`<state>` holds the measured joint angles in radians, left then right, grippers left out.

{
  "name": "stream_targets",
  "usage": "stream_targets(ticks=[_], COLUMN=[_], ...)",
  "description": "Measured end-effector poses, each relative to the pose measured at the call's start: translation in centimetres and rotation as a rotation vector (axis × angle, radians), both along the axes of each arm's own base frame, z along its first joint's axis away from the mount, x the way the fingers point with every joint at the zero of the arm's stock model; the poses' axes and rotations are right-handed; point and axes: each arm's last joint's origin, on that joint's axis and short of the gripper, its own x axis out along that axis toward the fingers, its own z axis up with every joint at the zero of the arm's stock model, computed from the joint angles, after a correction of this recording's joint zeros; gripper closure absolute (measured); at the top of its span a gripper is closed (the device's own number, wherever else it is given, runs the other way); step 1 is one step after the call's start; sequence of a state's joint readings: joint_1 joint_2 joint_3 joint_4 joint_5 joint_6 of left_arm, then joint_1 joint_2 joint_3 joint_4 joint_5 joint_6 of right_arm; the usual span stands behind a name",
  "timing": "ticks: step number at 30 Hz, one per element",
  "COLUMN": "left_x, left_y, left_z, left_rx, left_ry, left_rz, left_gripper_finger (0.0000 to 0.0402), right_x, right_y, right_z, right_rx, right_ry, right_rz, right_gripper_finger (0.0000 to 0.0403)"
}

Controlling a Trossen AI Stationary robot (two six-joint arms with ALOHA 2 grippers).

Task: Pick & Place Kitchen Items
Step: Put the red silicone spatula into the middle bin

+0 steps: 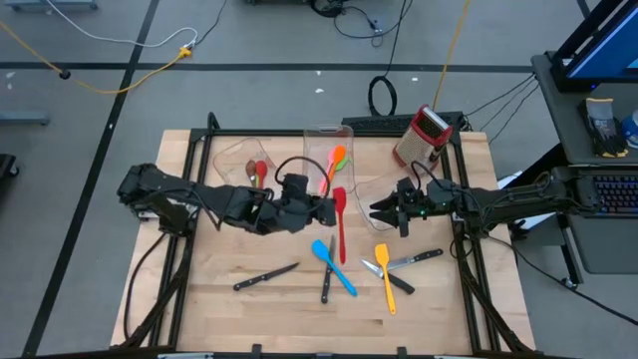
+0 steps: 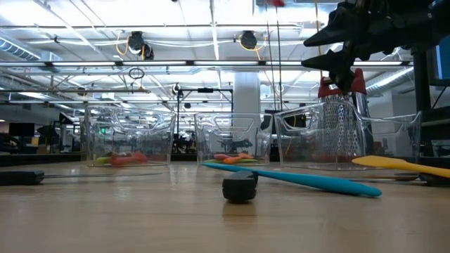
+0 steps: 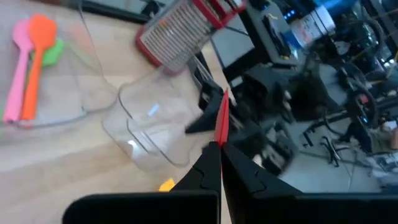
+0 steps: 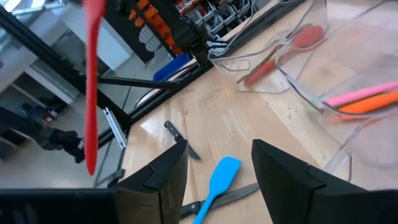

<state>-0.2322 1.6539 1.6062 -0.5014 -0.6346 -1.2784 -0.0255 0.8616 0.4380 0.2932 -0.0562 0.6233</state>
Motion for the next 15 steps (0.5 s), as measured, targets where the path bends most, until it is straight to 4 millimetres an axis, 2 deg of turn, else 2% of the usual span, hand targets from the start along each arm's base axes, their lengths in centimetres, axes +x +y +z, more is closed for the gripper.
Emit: stream_targets(ticks=[5,15], left_x=[0.6,0.2], left_y=[3.7,14.6], left_z=[0.0,0.0], left_rx=[0.032,0.134], left_ry=[0.037,0.135], left_rz=[0.032,0.040], left_gripper_finger=[0.0401,0.0401], right_x=[0.0,0.0], right_y=[0.0,0.0], right_z=[0.0,0.0], right_rx=[-0.057,-0.068], right_ry=[-0.001,-0.002], right_rz=[0.010,0.007], right_gripper_finger=[0.0232,0.0232])
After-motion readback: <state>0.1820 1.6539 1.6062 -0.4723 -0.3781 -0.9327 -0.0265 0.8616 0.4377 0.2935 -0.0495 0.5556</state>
